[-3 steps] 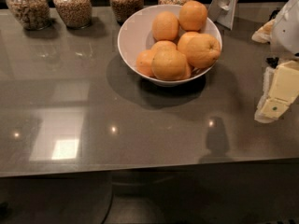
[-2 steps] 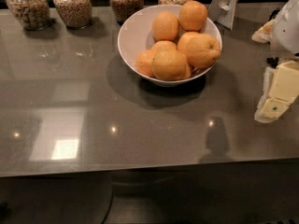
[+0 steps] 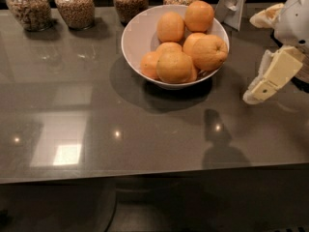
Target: Pick orange from white bowl
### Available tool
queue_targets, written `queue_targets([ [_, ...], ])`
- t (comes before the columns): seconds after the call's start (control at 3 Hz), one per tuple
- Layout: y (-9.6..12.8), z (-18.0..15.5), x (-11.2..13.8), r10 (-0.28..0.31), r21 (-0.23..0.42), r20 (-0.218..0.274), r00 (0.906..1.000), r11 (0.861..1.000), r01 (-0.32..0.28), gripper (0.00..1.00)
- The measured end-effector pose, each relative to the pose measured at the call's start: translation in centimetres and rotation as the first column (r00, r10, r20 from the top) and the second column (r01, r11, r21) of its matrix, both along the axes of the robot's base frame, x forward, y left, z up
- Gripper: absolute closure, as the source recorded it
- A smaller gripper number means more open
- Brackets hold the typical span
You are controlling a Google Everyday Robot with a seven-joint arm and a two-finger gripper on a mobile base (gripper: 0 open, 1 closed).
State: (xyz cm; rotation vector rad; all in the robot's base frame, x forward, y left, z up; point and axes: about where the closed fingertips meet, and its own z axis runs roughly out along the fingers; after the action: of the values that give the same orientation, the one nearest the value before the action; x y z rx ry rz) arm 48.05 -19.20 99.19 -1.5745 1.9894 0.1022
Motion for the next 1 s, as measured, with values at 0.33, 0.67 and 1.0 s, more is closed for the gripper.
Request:
queue_targets([
  [0.33,1.7,1.5,3.6,0.013,0.128,0.083,0.9965,0.992,-0.023,0.0],
  [0.67,3.7,2.5,6.6,-0.02,0.195,0.12,0.9926,0.981,-0.004,0.0],
  [1.0,3.7,2.5,6.6,-0.02,0.195,0.12,0.9926,0.981,-0.004,0.0],
])
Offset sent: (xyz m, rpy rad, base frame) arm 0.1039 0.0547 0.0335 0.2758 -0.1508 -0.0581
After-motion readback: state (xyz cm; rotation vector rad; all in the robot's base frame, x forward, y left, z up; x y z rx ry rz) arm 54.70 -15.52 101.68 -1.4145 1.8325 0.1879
